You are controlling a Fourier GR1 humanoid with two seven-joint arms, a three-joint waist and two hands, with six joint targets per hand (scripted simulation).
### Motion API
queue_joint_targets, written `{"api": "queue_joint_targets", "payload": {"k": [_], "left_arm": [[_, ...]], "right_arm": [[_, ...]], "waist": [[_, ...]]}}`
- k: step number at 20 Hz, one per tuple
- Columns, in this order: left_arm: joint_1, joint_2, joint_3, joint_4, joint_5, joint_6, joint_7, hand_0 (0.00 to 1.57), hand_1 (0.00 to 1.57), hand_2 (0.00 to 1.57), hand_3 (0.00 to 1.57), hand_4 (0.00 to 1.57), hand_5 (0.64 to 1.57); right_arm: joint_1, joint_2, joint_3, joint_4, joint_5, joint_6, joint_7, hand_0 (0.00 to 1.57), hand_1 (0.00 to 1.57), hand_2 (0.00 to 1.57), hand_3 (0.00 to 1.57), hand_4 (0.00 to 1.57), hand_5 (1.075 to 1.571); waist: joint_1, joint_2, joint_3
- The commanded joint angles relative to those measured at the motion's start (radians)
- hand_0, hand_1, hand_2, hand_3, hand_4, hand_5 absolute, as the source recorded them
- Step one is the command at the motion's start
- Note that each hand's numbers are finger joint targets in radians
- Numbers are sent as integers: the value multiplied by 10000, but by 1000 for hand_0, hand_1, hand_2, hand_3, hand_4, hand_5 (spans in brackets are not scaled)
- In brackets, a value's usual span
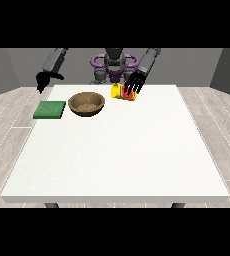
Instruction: Pick the cup and pour the ball into the bowl, then pick the bowl and place it on the pad
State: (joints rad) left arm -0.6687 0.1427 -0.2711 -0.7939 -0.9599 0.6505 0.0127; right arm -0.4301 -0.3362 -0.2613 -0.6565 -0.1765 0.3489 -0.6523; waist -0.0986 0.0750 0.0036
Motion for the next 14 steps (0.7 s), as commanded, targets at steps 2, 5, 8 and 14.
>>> {"api": "queue_joint_targets", "payload": {"k": [2, 5, 8, 14], "left_arm": [[-1023, -435, -1244, 48, -2074, -1586, 1792, 1268, 1268, 1571, 1541, 877, 1533], [-1399, -1060, -1743, -368, -2529, -2898, 2342, 1126, 1126, 1571, 1489, 899, 1539], [-876, -1400, -2478, -777, -3039, -3029, 3108, 176, 176, 1571, 1425, 867, 1527], [-1932, -1264, -2727, -1477, -3814, -4814, 2567, 0, 0, 1571, 1569, 576, 1521]], "right_arm": [[122, -650, -310, 835, -31, 168, 152, 0, 0, 298, 224, 393, 1543], [486, -632, -573, 1325, -205, 308, -322, 0, 0, 291, 262, 404, 1542], [511, -937, -677, 1483, -239, 547, -545, 0, 0, 222, 296, 417, 1541], [855, -1450, -951, 1991, -330, 739, -834, 0, 0, 263, 320, 395, 1536]], "waist": [[713, -747, -6], [1119, -969, -14], [1099, -760, -25], [1735, -901, -22]]}}
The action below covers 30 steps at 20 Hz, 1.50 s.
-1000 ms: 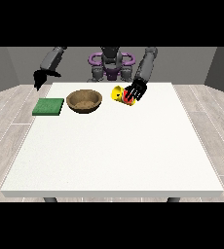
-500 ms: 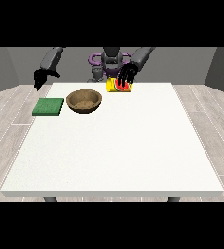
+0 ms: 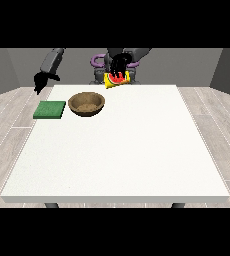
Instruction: Pick the cup and pour the ball into the bowl, then pick the bowl and place it on the pad
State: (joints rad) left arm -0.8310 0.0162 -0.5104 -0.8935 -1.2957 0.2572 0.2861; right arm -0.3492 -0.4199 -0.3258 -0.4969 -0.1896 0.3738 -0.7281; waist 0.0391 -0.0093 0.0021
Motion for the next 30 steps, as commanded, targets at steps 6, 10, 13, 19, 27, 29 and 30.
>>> {"api": "queue_joint_targets", "payload": {"k": [6, 10, 13, 19, 27, 29, 30], "left_arm": [[-375, -159, -884, -824, -1109, -1669, 845, 0, 0, 1571, 1571, 584, 1529], [-213, -158, -1357, -2056, -1121, -2822, 112, 0, 0, 1571, 1571, 619, 1538], [-965, 300, -1389, -1106, -1933, -2776, -174, 374, 374, 1571, 1571, 928, 1571], [-824, 288, -1405, -1006, -2702, -3205, -313, 1462, 1462, 1571, 1571, 1134, 1538], [-463, 922, 674, -2731, -1241, -2553, -957, 0, 0, 1571, 1571, 963, 1568], [535, 1606, 1378, -2969, -428, -1598, -1492, 0, 0, 1571, 1571, 750, 1514], [1061, 1920, 1722, -3089, -81, -1065, -1694, 0, 0, 1571, 1571, 773, 1510]], "right_arm": [[-381, -149, 47, 9, -140, 613, 50, 0, 0, 187, 350, 408, 1533], [81, -112, -100, 525, -65, 184, -576, 0, 0, 181, 295, 432, 1530], [81, 81, 36, 137, -17, 449, -1315, 0, 0, 186, 288, 429, 1528], [-215, 40, 274, -220, -94, 576, -254, 0, 0, 221, 331, 427, 1526], [284, -416, 41, 387, -373, 1017, 282, 0, 0, 297, 246, 729, 1554], [416, -559, -233, 328, -662, 952, 425, 0, 0, 297, 246, 729, 1554], [707, -623, -324, 253, -724, 1031, 97, 0, 0, 297, 246, 729, 1554]], "waist": [[-475, 80, -15], [455, -162, -9], [-240, 814, -5], [-635, 297, -17], [479, 410, -19], [850, 432, -38], [964, 503, -43]]}}
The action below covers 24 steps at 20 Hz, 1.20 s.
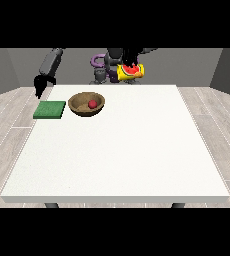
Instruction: Pick the cup and pour the ball into the bowl, then pick the bowl and place it on the pad
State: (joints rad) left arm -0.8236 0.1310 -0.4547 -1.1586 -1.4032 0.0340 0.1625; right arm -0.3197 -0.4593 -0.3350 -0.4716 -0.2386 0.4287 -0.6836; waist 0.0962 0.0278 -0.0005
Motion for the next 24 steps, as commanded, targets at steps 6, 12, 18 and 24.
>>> {"api": "queue_joint_targets", "payload": {"k": [6, 12, 18, 24], "left_arm": [[3389, -246, 2325, -649, 4410, 2424, -2451, 1394, 1394, 1210, 955, 1301, 1571], [4213, 1, 3823, -875, 7766, 3028, -5951, 1284, 1284, 1104, 755, 1422, 1567], [4070, -336, 4626, -71, 10655, 571, -7205, 0, 0, 0, 0, 589, 1530], [3501, -61, 5640, 1316, 11620, -91, -8038, 0, 0, 0, 0, 0, 643]], "right_arm": [[-170, -488, -663, -365, -643, -58, -145, 0, 0, 360, 327, 721, 1563], [-320, -570, -1259, -620, -1270, -64, -472, 0, 0, 390, 237, 692, 1546], [-1005, -854, -1573, -938, -1787, -16, 81, 0, 0, 358, 68, 458, 1536], [-1248, -330, -982, -1755, -1466, -363, 145, 0, 0, 0, 0, 0, 1571]], "waist": [[1545, 1738, -91], [2363, 3326, -69], [2496, 4372, -43], [1457, 4441, -9]]}}
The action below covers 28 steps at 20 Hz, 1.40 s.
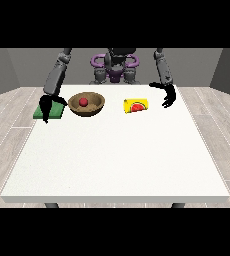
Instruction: Pick the cup and pour the ball into the bowl, then pick the bowl and place it on the pad
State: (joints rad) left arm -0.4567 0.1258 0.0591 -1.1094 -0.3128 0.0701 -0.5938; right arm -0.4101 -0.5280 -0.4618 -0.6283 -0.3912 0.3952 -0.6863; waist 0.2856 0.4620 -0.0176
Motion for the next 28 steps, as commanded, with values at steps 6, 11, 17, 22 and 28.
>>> {"api": "queue_joint_targets", "payload": {"k": [6, 11, 17, 22, 28], "left_arm": [[342, -269, 37, -25, 488, -406, -295, 0, 0, 0, 0, 0, 674], [1155, -1, 694, 1678, 800, -528, -381, 0, 0, 0, 0, 0, 669], [1236, 258, 1140, 2374, 1044, -408, -558, 0, 0, 0, 0, 0, 695], [1031, 228, 768, 1052, 1048, -635, 294, 0, 0, 0, 0, 0, 690], [1130, 308, 458, 357, 947, -846, 250, 0, 0, 0, 0, 0, 701]], "right_arm": [[-772, 1283, 490, 769, 253, -613, 293, 0, 0, 0, 0, 0, 1568], [-236, 1300, 835, 62, -53, -99, 2322, 0, 0, 0, 0, 0, 1567], [-164, 2911, 1804, -396, 520, -1274, 2362, 0, 0, 0, 0, 0, 1570], [-21, 2844, 1473, 959, 467, -967, 1467, 0, 0, 0, 0, 0, 1571], [-1324, 2655, 970, 1556, 52, -1599, 1787, 0, 0, 0, 0, 0, 1569]], "waist": [[-206, -219, 192], [-1253, -2818, 149], [-2174, -3384, 174], [-1468, -2795, 187], [-996, -2266, 187]]}}
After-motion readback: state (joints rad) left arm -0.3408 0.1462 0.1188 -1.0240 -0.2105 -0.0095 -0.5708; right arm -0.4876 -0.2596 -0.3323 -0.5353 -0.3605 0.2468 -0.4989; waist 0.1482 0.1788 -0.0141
